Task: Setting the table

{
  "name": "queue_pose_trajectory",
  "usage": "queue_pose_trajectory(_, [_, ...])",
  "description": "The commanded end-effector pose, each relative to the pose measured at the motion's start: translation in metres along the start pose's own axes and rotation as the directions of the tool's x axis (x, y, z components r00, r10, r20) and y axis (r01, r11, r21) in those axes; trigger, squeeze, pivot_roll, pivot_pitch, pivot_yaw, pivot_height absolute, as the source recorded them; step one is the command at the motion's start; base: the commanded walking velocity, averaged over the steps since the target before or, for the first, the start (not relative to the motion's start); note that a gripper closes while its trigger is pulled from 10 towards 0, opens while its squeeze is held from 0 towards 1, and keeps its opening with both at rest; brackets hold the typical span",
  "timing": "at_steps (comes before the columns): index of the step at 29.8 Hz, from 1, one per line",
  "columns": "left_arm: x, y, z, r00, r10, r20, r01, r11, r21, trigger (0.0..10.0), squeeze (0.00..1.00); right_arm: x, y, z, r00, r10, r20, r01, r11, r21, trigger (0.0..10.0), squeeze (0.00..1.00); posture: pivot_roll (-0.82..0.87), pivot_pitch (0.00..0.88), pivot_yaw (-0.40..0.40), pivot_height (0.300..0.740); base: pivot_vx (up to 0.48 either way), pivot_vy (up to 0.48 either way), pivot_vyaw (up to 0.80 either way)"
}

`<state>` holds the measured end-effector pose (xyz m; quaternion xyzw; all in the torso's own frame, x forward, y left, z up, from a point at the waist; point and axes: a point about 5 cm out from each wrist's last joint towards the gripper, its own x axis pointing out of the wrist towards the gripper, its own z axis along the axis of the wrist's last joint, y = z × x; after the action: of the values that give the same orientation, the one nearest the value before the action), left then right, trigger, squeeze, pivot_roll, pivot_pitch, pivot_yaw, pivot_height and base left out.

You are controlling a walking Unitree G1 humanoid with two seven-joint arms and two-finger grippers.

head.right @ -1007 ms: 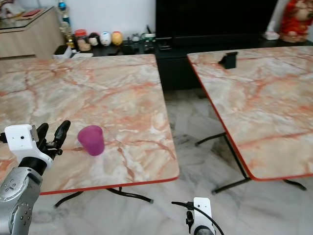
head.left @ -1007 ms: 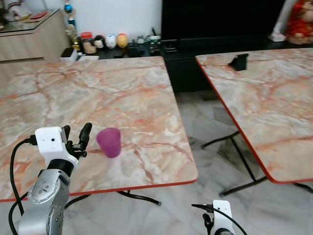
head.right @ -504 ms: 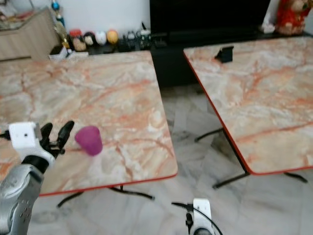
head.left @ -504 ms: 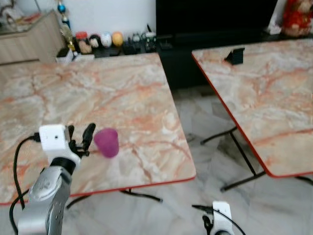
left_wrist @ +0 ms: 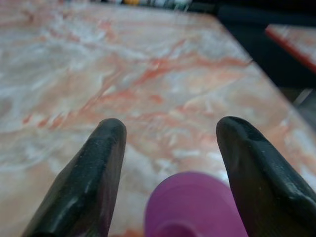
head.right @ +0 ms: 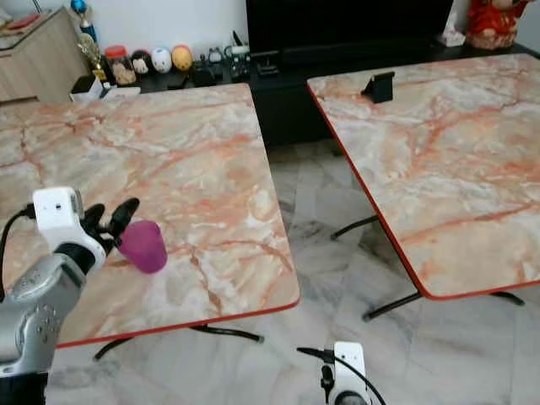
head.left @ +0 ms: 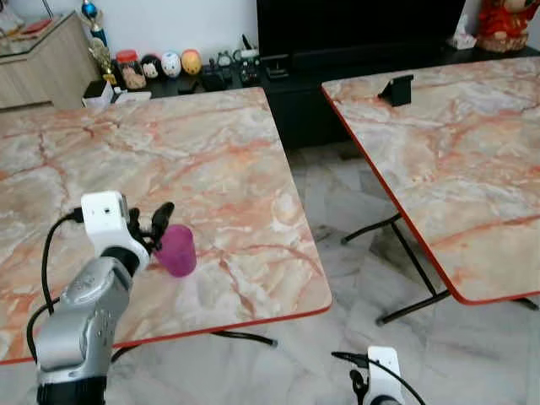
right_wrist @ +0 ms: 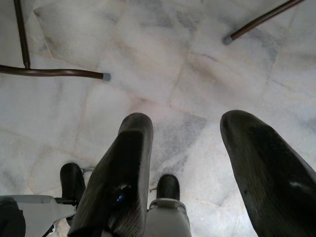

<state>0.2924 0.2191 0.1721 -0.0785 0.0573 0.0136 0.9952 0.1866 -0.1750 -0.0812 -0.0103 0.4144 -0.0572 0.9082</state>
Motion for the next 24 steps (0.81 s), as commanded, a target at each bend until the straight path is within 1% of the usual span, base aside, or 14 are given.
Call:
queue_pose_trajectory(1, [0.000, 0.008, -0.001, 0.997, 0.039, -0.064, -0.039, 0.999, 0.010, 10.0, 0.00, 0.000, 0.002, 0.001, 1.000, 0.004, -0.005, -0.004, 1.000, 0.010, 10.0, 0.00, -0.02, 0.000, 0.065, 0.740, 0.000, 0.000, 0.00])
queue_pose_trajectory(4, [0.000, 0.008, -0.005, 0.992, 0.037, -0.119, -0.036, 0.999, 0.015, 10.0, 0.00, 0.001, 0.002, 0.001, 1.000, 0.006, -0.007, -0.006, 1.000, 0.010, 10.0, 0.00, -0.02, 0.000, 0.065, 0.740, 0.000, 0.000, 0.00])
queue_pose_trajectory(7, [-0.001, 0.007, -0.010, 0.983, 0.022, -0.182, -0.023, 1.000, -0.002, 10.0, 0.00, 0.001, 0.002, 0.001, 1.000, 0.010, -0.011, -0.010, 1.000, 0.008, 10.0, 0.00, -0.01, 0.000, 0.065, 0.740, 0.000, 0.000, 0.00])
queue_pose_trajectory(9, [-0.001, 0.007, -0.011, 0.981, 0.023, -0.191, -0.022, 1.000, 0.007, 10.0, 0.00, 0.001, 0.002, 0.001, 1.000, 0.011, -0.012, -0.011, 1.000, 0.008, 10.0, 0.00, -0.01, 0.000, 0.065, 0.740, 0.000, 0.000, 0.00])
queue_pose_trajectory(21, [-0.001, 0.007, -0.012, 0.967, 0.038, -0.250, -0.043, 0.999, -0.014, 10.0, 0.00, 0.001, 0.002, 0.001, 1.000, 0.014, -0.013, -0.014, 1.000, 0.006, 10.0, 0.00, -0.01, 0.000, 0.066, 0.740, 0.000, 0.000, 0.00])
queue_pose_trajectory(24, [-0.003, 0.009, -0.018, 0.959, 0.045, -0.281, -0.052, 0.999, -0.017, 10.0, 0.00, 0.001, 0.002, 0.001, 1.000, 0.016, -0.013, -0.016, 1.000, 0.007, 10.0, 0.00, -0.02, 0.000, 0.067, 0.740, 0.000, 0.000, 0.00])
